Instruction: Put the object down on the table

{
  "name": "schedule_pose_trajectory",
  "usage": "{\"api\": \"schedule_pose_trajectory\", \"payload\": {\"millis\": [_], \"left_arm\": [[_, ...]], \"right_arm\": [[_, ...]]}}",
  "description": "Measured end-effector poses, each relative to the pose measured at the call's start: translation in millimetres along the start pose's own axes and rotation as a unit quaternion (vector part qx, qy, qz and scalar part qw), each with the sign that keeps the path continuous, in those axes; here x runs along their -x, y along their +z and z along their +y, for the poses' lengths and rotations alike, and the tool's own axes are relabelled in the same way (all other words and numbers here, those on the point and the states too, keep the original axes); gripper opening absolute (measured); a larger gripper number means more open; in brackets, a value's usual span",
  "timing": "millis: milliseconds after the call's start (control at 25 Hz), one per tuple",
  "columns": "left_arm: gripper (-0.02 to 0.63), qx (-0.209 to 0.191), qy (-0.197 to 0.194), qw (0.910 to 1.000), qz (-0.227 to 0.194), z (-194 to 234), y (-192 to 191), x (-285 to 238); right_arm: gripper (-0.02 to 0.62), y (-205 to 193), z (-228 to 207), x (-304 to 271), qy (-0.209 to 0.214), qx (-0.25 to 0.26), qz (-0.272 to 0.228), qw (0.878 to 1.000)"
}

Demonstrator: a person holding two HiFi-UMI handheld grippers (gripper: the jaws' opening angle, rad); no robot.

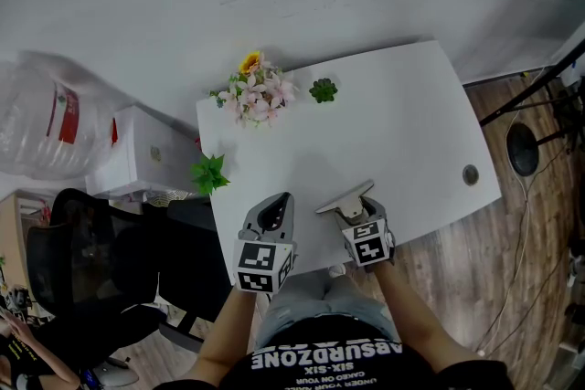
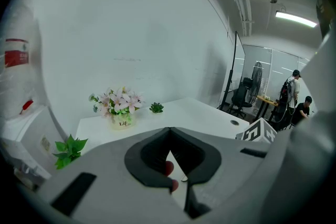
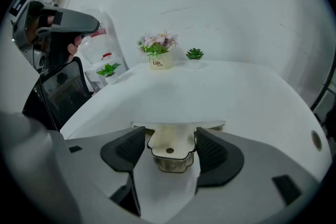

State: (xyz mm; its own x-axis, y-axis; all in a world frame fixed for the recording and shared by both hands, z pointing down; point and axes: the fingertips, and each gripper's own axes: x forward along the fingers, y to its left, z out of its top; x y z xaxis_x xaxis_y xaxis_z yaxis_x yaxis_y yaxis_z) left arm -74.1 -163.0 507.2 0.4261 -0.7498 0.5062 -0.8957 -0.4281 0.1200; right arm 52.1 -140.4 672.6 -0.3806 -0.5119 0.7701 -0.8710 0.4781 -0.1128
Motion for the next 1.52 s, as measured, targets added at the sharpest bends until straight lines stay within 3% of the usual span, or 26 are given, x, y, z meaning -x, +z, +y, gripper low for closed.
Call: {"api": "schedule_pose_trajectory", "payload": {"millis": [760,1040,1320,1520], "left_arm": [[-0.003,0.007,-0.002,0.9995,-0.032,-22.9,-0.2,33.0],[-0.003,0.008,-0.003,0.9990,-0.043,-37.2,-2.5,46.4],[-0.003,0.010,-0.003,0.9987,-0.049,-49.7,-7.6,59.0],[-0.003,0.010,-0.005,0.9986,-0.052,-59.4,-10.9,65.9]], "right_arm": [[0.271,40.1,18.4,65.1,-0.014,0.000,-0.091,0.996],[0.190,54.2,26.9,99.1,-0.017,-0.006,-0.134,0.991],[0.029,61.9,32.1,129.9,-0.029,-0.001,-0.177,0.984],[-0.001,61.7,37.9,145.9,-0.026,0.004,-0.194,0.981]]}}
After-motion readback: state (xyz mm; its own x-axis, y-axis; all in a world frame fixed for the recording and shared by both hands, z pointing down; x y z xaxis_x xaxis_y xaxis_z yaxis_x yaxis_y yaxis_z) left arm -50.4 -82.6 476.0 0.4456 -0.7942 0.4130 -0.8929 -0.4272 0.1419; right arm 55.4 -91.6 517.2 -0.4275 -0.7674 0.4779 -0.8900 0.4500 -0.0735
